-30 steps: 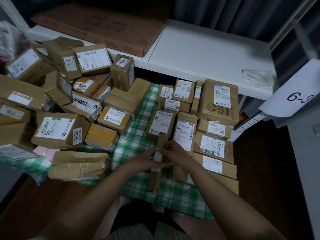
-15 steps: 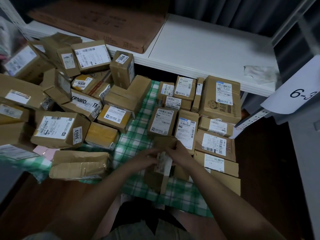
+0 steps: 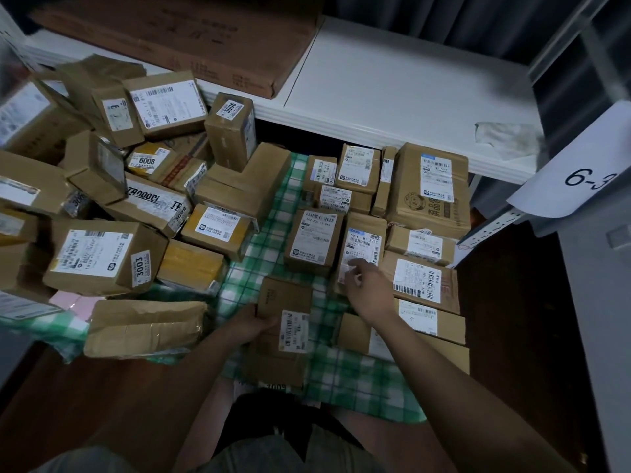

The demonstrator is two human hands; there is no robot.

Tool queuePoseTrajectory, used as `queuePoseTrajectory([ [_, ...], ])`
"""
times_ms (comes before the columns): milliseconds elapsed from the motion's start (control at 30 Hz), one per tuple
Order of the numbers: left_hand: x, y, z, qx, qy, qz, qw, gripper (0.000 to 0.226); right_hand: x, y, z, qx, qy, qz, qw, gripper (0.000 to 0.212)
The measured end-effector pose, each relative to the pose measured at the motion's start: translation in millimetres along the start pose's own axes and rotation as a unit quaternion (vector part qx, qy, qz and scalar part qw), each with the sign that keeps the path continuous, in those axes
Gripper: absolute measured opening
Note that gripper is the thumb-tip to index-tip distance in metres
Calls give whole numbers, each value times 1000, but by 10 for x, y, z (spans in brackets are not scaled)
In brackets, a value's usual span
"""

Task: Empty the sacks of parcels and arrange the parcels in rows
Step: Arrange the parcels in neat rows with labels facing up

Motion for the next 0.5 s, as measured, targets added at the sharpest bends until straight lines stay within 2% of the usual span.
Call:
queuePoseTrajectory([
  [33, 22, -6, 23, -3, 5, 9, 1000, 31, -14, -19, 16, 6, 20, -45, 999, 37],
  [167, -17, -99, 105, -6, 3, 41, 999, 21, -66, -248, -13, 130, 56, -190, 972, 57],
  [367, -78, -283, 211, 11, -15, 42, 999, 23, -63, -262, -3, 137, 79, -235, 959, 65],
  [500, -31, -236, 338, -36, -27, 107, 993, 31, -69, -289, -56, 129, 99, -268, 950, 69],
])
Point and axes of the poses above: each hand's wrist, its own z-axis towards the middle knuckle, its own y-axis out of the back of the hand, x = y × z, the point moved 10 cm from there along z, towards the middle knuckle, and after that the axes turned 7 degrees about -x, right-handed, at the moved point
